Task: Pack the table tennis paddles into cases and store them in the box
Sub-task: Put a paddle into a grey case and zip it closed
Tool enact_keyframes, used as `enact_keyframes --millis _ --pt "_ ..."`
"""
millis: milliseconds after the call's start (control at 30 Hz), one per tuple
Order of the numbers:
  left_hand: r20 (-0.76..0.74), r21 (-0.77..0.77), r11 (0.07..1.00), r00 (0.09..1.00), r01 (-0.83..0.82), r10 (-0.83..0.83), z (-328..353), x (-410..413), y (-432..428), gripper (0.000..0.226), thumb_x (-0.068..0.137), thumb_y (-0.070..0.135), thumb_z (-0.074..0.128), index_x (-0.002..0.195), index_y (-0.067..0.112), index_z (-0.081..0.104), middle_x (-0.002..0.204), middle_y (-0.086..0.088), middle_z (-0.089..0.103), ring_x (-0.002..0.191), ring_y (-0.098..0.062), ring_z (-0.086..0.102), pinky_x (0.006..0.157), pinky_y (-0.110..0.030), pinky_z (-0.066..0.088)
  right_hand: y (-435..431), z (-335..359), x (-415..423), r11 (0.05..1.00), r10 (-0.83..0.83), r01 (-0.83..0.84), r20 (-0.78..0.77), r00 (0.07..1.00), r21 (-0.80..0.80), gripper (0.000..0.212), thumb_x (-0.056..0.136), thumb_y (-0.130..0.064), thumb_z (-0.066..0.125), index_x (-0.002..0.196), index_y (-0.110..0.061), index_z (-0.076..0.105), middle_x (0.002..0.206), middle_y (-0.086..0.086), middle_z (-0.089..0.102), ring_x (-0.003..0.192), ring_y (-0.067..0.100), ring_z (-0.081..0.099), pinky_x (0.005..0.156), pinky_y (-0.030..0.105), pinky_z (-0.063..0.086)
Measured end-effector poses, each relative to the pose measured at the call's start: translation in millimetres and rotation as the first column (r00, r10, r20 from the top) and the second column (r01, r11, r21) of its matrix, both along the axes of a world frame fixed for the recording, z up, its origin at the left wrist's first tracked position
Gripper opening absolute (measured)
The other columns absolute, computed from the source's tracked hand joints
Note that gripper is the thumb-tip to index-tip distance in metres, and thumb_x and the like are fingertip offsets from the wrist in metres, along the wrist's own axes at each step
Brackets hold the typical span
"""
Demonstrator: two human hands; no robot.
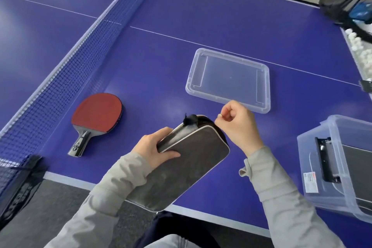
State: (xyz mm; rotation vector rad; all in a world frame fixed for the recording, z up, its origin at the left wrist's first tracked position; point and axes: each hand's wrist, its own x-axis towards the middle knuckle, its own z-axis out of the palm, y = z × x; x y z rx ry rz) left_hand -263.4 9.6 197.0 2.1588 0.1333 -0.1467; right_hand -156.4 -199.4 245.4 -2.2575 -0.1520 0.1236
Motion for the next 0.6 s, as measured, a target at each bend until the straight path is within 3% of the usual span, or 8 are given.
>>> enact_keyframes --millis 100,200,333,533,600 --pt "0.005 -0.135 0.987 0.996 -0.084 0.085 5.8 -2.4 6.2 0.035 0.067 0.024 0.084 0.086 0.032 0.056 0.063 0.017 0.058 0.058 -0.001 0.049 0.062 -0.013 0.040 -23.5 -12.9 -4.1 0.994 -0.091 0.097 -0.090 0.992 0.060 0.015 0.074 -0.004 0.064 0.079 -0.014 0.053 0.056 -0.003 0.057 0.054 0.013 0.050 0.061 0.026 0.042" --pt "-0.018 -0.361 0.922 0.990 -0.140 0.143 15.0 -2.8 17.1 0.037 0.061 0.026 0.086 0.087 0.039 0.063 0.070 0.003 0.068 0.063 -0.007 0.060 0.066 -0.020 0.050 -42.3 -23.1 -10.6 0.980 -0.117 0.141 -0.168 0.979 0.138 0.014 0.077 0.001 0.061 0.077 -0.013 0.059 0.060 0.003 0.060 0.053 0.013 0.050 0.056 0.027 0.042" --pt "-0.094 -0.484 0.831 0.960 -0.275 0.263 15.2 2.4 24.9 0.039 0.056 0.031 0.082 0.091 0.034 0.067 0.076 -0.013 0.071 0.068 -0.022 0.065 0.068 -0.036 0.054 -47.0 -33.9 -23.0 0.948 -0.130 0.194 -0.250 0.959 0.251 0.021 0.080 0.005 0.059 0.072 -0.013 0.065 0.053 -0.002 0.061 0.043 0.008 0.049 0.046 0.018 0.043" --pt "-0.219 -0.632 0.637 0.890 -0.442 0.400 8.3 9.1 23.2 0.035 0.058 0.018 0.084 0.089 0.030 0.070 0.074 0.000 0.074 0.064 -0.014 0.069 0.055 -0.022 0.054 -39.4 -36.0 -33.7 0.935 -0.089 0.178 -0.282 0.955 0.307 0.014 0.083 0.001 0.060 0.076 -0.009 0.068 0.054 0.001 0.064 0.043 0.010 0.051 0.047 0.018 0.046" --pt "-0.260 -0.653 0.557 0.842 -0.514 0.473 6.7 12.9 19.6 0.032 0.061 0.023 0.081 0.091 0.025 0.070 0.074 0.002 0.073 0.063 -0.013 0.069 0.054 -0.021 0.053 -34.4 -35.1 -38.3 0.949 -0.058 0.135 -0.261 0.964 0.286 0.013 0.082 0.002 0.061 0.075 -0.007 0.068 0.055 0.004 0.064 0.043 0.011 0.055 0.047 0.019 0.047"
